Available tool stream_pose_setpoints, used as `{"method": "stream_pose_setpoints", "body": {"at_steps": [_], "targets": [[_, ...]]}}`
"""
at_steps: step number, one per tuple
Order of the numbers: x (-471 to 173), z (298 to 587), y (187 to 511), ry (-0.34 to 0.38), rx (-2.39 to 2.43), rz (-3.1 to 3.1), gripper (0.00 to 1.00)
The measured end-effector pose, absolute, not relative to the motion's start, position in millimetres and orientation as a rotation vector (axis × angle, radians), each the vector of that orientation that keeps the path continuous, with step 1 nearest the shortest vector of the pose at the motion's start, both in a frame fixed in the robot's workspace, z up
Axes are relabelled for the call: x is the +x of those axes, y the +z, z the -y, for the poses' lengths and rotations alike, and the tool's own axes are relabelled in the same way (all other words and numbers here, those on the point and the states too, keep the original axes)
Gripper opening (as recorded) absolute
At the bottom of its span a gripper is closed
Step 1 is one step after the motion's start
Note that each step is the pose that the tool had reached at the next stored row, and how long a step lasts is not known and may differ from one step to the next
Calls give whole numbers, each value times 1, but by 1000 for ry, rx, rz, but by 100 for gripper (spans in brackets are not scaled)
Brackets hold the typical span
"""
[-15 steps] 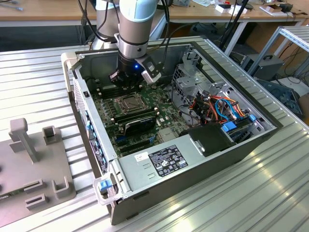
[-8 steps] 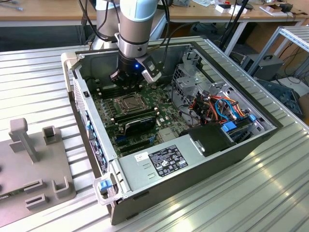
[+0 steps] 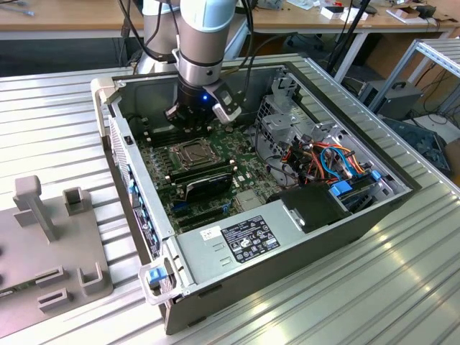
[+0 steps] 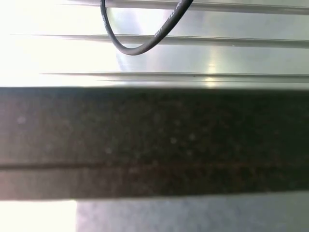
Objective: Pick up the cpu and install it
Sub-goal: 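Install the first cpu locking lever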
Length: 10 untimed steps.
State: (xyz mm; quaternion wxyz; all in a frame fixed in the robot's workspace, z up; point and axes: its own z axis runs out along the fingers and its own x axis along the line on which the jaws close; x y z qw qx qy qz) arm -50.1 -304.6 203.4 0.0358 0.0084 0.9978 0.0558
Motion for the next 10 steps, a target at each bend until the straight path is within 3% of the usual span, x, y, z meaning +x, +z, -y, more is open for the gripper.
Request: {"method": "stream_pose_setpoints", "body": {"at_steps": [10], "targets": [[-50,305,203,171,26,-3065,11]]}}
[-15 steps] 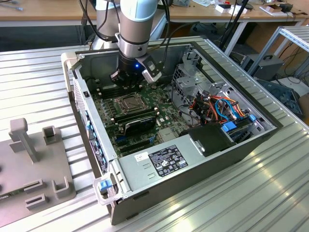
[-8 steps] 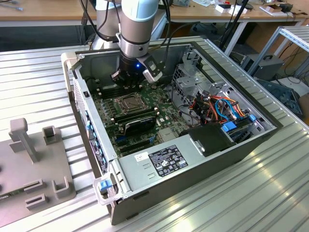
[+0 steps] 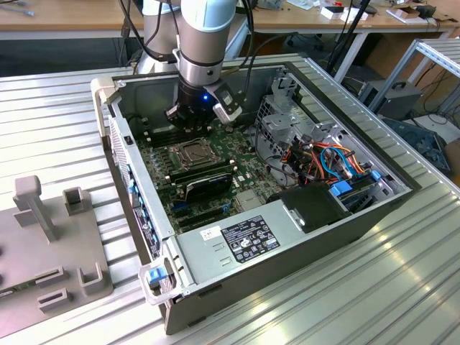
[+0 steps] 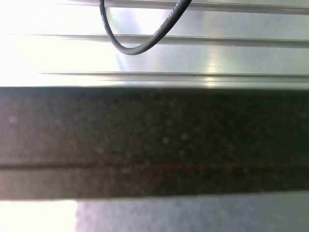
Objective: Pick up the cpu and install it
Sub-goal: 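Install the first cpu locking lever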
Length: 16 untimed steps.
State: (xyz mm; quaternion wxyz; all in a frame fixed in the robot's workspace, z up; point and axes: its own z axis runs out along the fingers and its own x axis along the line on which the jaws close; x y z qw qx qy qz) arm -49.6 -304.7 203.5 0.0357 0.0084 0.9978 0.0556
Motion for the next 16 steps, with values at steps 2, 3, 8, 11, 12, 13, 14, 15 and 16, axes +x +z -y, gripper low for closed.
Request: {"method": "stream_pose_setpoints", "body": {"at_steps": [2,3,8,11,12,13,14,15,16], "targets": [[-50,305,204,171,26,-3065,11],[-50,305,204,171,26,-3065,11],[-50,305,204,171,26,-3065,11],[-50,305,205,170,25,-3066,11],[-50,305,207,170,25,-3066,11],[-50,304,209,170,26,-3065,11],[-50,304,211,170,26,-3065,11],[-50,304,212,170,26,-3065,11],[-50,304,215,169,26,-3064,11]]}}
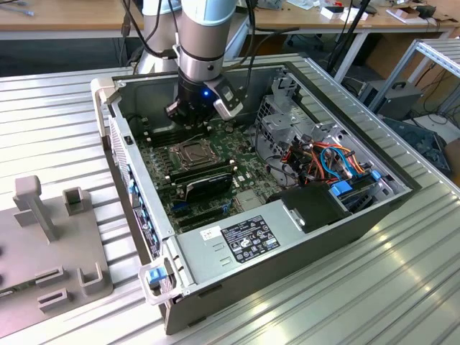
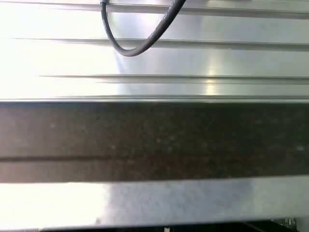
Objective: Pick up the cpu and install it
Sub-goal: 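Install the first cpu locking lever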
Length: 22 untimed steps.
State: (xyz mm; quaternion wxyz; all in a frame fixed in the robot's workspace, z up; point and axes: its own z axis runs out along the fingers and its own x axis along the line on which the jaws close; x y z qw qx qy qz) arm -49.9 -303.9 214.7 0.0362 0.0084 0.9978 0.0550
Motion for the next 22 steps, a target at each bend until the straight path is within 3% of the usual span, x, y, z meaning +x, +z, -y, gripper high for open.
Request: {"method": "stream_pose_setpoints", "body": {"at_steps": [22], "targets": [[-86,302,226,167,22,-3026,11]]}}
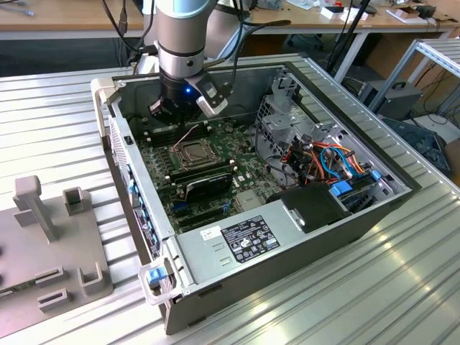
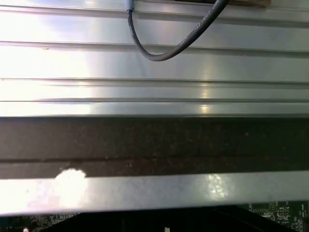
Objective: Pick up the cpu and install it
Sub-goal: 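Install the first cpu locking lever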
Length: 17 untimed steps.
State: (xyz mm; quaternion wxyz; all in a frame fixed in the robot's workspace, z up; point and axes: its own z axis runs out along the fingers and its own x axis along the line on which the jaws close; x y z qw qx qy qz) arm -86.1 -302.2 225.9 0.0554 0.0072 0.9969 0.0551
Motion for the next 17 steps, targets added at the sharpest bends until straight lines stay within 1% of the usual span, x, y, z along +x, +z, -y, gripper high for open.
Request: {"method": "stream_pose_setpoints", "body": {"at_steps": [11,17], "targets": [[-86,309,228,166,26,-3023,11],[-77,310,220,166,26,-3021,11]]}}
